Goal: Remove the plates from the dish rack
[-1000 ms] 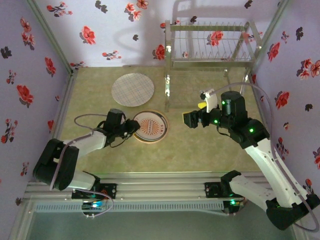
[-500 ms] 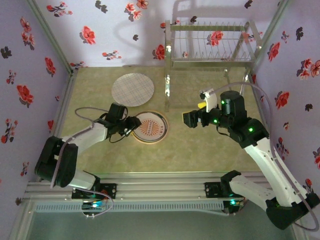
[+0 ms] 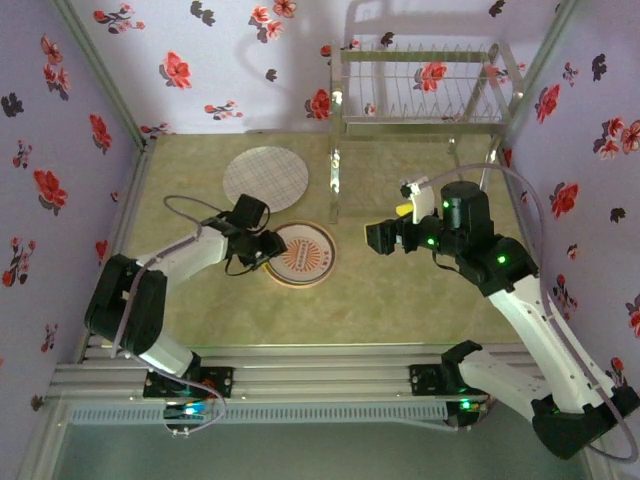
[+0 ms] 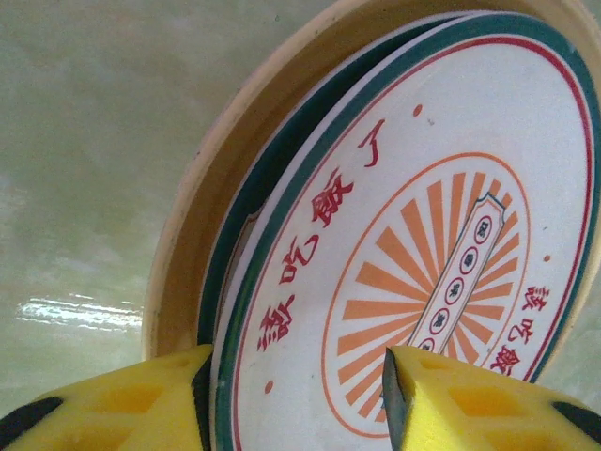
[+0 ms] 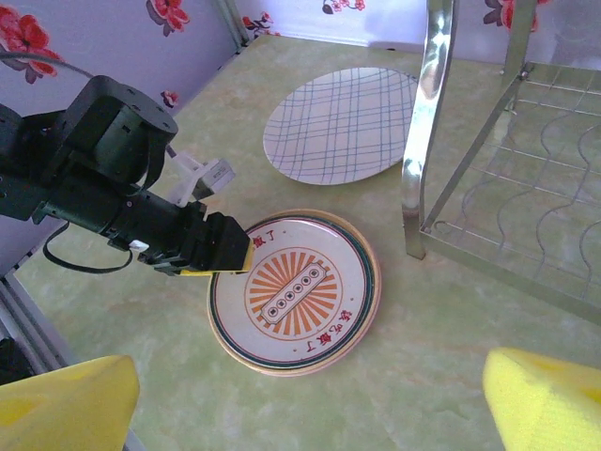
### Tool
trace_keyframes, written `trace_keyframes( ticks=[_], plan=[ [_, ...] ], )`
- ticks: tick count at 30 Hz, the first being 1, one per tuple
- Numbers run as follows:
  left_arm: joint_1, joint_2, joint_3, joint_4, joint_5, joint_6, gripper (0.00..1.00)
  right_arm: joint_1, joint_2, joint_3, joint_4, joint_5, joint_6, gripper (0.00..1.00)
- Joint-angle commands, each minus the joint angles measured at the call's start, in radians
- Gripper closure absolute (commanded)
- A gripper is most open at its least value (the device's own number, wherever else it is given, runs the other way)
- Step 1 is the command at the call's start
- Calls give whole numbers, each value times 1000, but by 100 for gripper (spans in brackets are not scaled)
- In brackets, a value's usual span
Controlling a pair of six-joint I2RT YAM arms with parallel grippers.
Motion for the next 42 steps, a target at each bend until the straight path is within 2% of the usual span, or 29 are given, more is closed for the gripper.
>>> trace_keyframes(
  ticks=[1,6,15,18,19,21,22,24,25,27,29,30,33,35,37,38,40,42],
  plan=[
    [-18,24,48,-129,-72,39,49,8,-7,10,13,16,13,5],
    [-37,31,109,-223,-146,51,43,9,-5,13,7,39,12,5],
    [-54,3,172,-318,-206,72,31,9,5,35,-11,139,22,5],
    [-54,-28,199,-370,-247,80,26,8,-5,52,-23,284,31,4],
    [-53,-51,208,-388,-269,82,23,7,-12,57,-26,367,44,1],
    [-36,-106,217,-401,-292,80,16,3,-14,77,-58,552,80,1],
    [-21,-148,213,-392,-295,82,1,-4,-14,84,-87,649,107,1],
    [21,-231,189,-357,-285,81,0,-33,-17,82,-147,790,165,1],
    [51,-277,169,-326,-270,81,0,-49,-25,72,-175,828,191,1],
    [103,-348,135,-296,-267,63,0,-64,-56,39,-188,827,194,1],
    [153,-404,104,-270,-268,55,0,-64,-111,-19,-167,810,165,1],
    [170,-428,89,-247,-273,67,0,-64,-143,-59,-142,842,159,1],
    [178,-506,41,-228,-409,87,0,-64,-248,-224,-24,1090,207,1],
    [173,-549,11,-241,-574,77,0,-73,-292,-376,135,1186,122,1],
    [170,-561,-17,-263,-750,52,0,-113,-284,-489,245,1178,70,1],
    [173,-559,-40,-229,-802,105,0,-151,-259,-529,277,1134,59,1],
    [180,-552,-93,-139,-841,258,0,-205,-197,-605,377,1045,17,1],
    [181,-552,-194,41,-838,483,0,-229,-138,-669,509,1002,-19,1]
  ],
)
